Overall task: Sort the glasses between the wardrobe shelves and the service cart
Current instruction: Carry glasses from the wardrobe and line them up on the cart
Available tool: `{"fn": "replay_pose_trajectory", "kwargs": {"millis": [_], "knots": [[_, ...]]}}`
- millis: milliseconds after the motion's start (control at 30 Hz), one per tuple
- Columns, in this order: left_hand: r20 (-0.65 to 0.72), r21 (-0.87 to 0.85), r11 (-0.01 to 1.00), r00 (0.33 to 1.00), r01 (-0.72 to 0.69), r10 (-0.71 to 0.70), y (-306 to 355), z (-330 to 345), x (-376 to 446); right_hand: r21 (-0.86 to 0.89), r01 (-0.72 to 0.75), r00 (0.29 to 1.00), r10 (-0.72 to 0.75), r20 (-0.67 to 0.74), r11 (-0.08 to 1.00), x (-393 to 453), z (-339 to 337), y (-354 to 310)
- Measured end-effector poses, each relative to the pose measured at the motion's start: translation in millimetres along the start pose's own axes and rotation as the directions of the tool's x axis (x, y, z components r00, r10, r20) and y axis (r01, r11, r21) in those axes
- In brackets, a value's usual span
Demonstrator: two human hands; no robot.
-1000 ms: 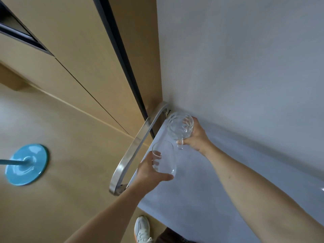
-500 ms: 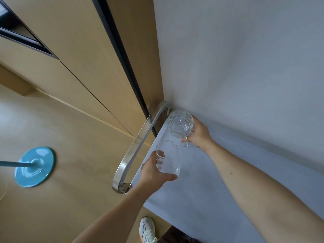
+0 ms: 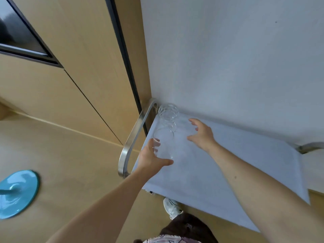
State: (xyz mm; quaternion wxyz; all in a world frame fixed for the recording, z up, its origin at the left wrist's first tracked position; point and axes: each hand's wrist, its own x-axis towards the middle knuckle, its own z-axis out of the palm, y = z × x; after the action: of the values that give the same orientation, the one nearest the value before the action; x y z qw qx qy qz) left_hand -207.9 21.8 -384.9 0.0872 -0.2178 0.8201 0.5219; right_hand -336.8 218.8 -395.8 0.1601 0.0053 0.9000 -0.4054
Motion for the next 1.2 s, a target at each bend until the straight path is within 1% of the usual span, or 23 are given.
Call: {"fn": "replay_pose_trajectory", "kwargs": {"millis": [200, 367, 500, 633, 800, 1000, 1200], "knots": [[0.026, 0.055, 0.991, 0.992, -0.125, 0.124, 0, -22, -41, -0.060, 0.043, 0.997, -0.047, -0.062, 0.997, -84, 9, -18], [0.022, 0.082, 0.976, 0.980, -0.201, 0.200, -4, -39, -79, -0.215, 0.094, 0.987, -0.119, -0.106, 0.972, -155, 12, -24], [0.034, 0.076, 0.968, 0.971, -0.239, 0.237, -13, -49, -108, -0.238, 0.082, 0.986, -0.114, -0.124, 0.968, -206, 22, -19], [0.020, 0.048, 0.968, 0.969, -0.245, 0.245, -23, -52, -136, -0.262, 0.062, 0.991, -0.090, -0.097, 0.963, -246, 32, -12], [0.001, 0.039, 0.972, 0.973, -0.230, 0.230, -33, -48, -159, -0.278, 0.068, 0.992, -0.095, -0.084, 0.958, -273, 37, -2], [-0.057, 0.016, 0.982, 0.980, -0.189, 0.190, -44, -33, -194, -0.307, 0.100, 0.994, -0.108, -0.010, 0.946, -297, 36, 17], [-0.106, -0.001, 0.994, 0.989, -0.108, 0.107, -54, -3, -236, -0.283, 0.112, 0.992, -0.088, 0.095, 0.953, -329, 38, 65]]}}
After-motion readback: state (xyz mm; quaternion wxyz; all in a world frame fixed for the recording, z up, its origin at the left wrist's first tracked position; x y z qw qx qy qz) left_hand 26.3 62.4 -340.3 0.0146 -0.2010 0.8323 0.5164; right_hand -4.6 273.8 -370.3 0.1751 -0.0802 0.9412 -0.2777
